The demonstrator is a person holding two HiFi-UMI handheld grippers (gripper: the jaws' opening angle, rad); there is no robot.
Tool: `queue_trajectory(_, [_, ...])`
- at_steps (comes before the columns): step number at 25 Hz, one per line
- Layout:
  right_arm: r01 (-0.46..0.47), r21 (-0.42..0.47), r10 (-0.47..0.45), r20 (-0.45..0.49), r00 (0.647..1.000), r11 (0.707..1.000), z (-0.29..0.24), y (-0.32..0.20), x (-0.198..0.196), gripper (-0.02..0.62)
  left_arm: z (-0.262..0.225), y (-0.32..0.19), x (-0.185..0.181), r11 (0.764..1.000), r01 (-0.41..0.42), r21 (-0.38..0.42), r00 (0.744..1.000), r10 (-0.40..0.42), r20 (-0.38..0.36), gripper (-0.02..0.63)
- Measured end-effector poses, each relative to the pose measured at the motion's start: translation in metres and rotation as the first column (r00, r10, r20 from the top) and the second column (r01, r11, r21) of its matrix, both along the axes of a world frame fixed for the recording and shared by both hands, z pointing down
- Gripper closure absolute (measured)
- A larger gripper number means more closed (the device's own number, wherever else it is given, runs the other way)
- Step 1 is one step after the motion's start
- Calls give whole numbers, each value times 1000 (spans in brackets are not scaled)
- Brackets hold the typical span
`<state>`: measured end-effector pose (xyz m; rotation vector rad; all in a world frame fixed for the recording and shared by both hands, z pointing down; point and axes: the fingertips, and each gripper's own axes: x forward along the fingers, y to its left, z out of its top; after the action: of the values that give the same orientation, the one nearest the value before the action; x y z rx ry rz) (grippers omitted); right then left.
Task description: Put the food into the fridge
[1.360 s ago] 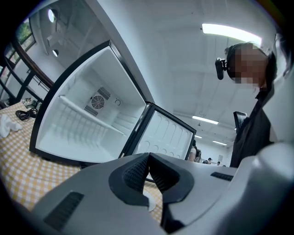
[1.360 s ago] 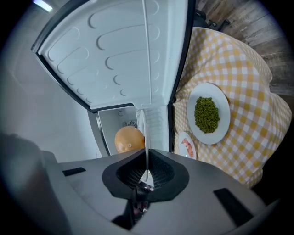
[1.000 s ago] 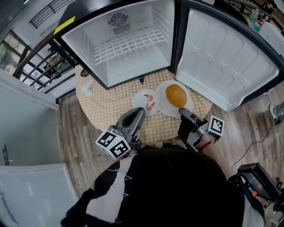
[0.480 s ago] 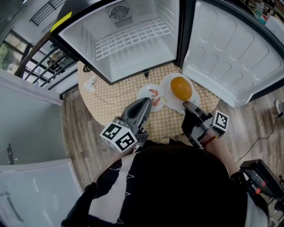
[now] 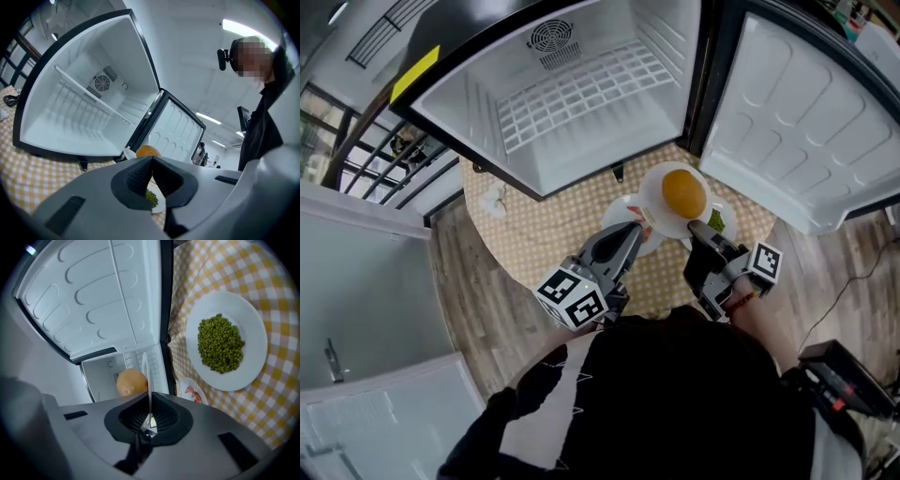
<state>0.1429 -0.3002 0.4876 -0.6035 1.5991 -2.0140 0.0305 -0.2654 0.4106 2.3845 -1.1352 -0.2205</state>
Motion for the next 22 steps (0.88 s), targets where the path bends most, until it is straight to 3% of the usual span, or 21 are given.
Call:
queue_trajectory(4, [-52, -20, 52, -7, 999, 998, 5, -10, -20, 571, 7, -23, -10, 998, -65, 3, 997, 65, -31, 594])
queue_trajectory(11, [-117, -25, 116, -50, 992, 993, 1, -34, -60, 571, 6, -45, -17, 969, -245, 38, 969, 243, 49, 594])
queue_trajectory(22, [-307, -55, 297, -140, 944, 950, 13, -87, -86, 571, 3, -59, -56, 931, -361, 54, 932, 357, 63, 594])
